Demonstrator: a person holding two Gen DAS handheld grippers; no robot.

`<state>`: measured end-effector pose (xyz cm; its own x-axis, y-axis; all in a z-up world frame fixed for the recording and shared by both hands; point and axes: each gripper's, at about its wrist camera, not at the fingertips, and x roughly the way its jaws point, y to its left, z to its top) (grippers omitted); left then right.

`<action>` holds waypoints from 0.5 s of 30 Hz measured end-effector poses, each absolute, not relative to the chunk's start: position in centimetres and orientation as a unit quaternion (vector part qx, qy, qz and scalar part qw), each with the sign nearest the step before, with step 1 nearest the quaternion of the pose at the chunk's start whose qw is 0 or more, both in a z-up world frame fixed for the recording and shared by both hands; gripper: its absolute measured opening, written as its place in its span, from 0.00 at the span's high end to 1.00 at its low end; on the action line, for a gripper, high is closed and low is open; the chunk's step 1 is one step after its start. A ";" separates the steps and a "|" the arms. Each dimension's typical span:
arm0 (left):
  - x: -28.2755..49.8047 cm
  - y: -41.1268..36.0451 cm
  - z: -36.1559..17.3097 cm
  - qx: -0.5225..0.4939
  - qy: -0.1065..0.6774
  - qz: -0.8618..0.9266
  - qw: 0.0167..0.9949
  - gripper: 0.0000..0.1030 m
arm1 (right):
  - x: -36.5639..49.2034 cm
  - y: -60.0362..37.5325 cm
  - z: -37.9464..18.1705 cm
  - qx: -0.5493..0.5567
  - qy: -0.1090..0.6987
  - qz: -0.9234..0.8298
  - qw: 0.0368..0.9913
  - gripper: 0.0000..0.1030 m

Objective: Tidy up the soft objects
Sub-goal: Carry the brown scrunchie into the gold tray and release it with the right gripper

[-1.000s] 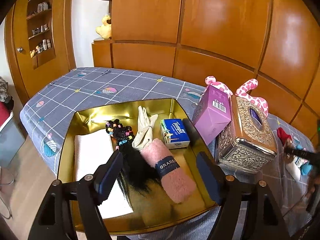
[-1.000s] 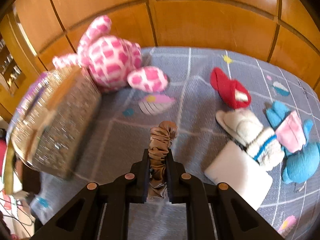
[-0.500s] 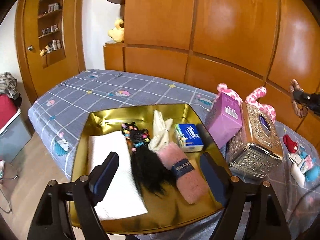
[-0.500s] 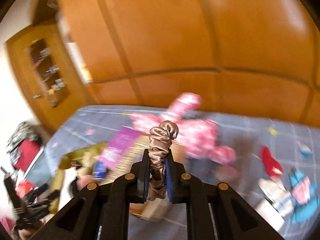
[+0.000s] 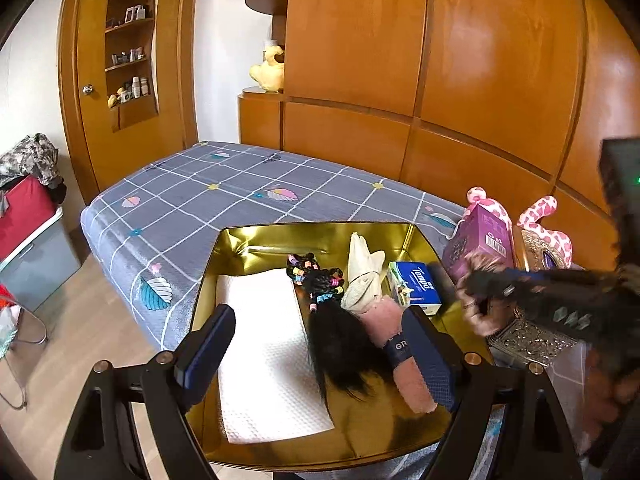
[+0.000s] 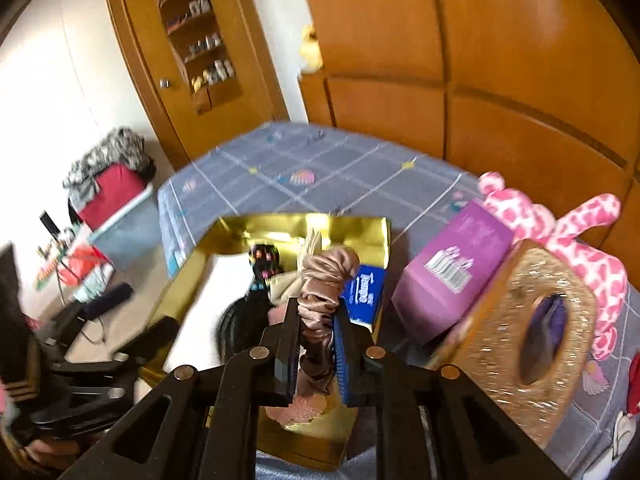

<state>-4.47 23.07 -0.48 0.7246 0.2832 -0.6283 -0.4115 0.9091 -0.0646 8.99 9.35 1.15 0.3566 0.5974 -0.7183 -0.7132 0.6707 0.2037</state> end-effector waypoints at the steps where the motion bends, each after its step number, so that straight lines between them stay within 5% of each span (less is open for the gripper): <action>1: -4.5 23.0 -0.5 -0.100 0.319 0.188 0.923 0.17 | 9.1 10.0 0.5 -0.078 0.411 0.397 0.817 0.86; 7: -4.5 22.9 -0.5 -0.097 0.319 0.188 0.924 0.17 | 9.5 11.3 -2.4 -0.086 0.438 0.386 0.807 0.80; 11: -4.5 22.8 -0.5 -0.095 0.319 0.188 0.924 0.17 | 9.1 11.2 -2.9 -0.085 0.443 0.384 0.806 0.64; 15: -4.6 22.5 -0.3 -0.089 0.316 0.186 0.926 0.17 | 8.8 10.9 -2.6 -0.082 0.437 0.380 0.811 0.64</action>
